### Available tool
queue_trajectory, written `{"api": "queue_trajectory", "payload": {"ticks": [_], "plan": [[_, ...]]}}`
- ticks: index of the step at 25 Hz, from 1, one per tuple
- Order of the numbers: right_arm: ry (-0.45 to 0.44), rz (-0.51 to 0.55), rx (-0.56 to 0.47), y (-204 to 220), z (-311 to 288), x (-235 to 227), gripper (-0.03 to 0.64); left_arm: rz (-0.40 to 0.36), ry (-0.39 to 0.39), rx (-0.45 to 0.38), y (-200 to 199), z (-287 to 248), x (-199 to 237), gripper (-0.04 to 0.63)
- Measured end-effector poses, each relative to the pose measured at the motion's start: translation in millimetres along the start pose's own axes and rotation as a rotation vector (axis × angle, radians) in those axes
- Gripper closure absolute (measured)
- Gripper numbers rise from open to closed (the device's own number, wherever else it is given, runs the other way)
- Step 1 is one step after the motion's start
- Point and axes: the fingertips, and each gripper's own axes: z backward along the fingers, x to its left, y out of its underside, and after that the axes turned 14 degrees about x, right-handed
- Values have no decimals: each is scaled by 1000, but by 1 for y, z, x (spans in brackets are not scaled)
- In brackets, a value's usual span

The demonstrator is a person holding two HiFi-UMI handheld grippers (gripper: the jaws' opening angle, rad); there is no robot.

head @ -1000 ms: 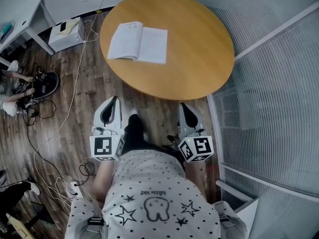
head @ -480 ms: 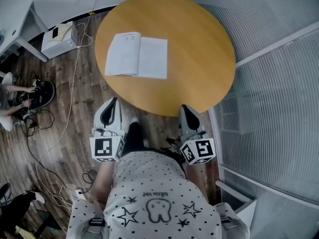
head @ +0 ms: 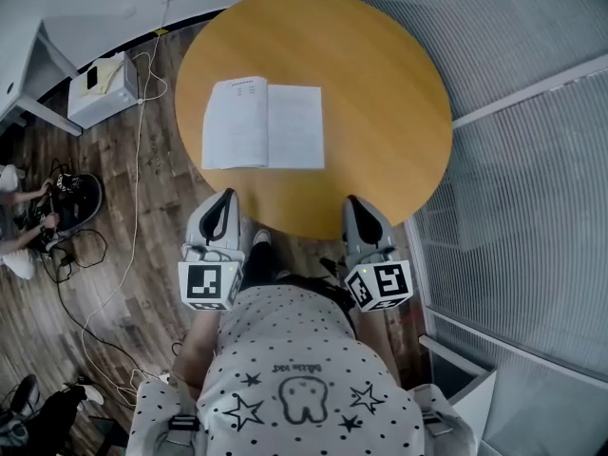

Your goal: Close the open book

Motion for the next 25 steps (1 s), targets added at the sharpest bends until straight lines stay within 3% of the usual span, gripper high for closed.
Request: {"api": "queue_trajectory", "payload": {"ticks": [8,25], "plan": [[47,-34,12,-6,-9,-6,612,70,9,83,11,-19,23,586],[-8,-23,48,7,-18,-12,612,124,-62,83,26,-20,20,586]]}}
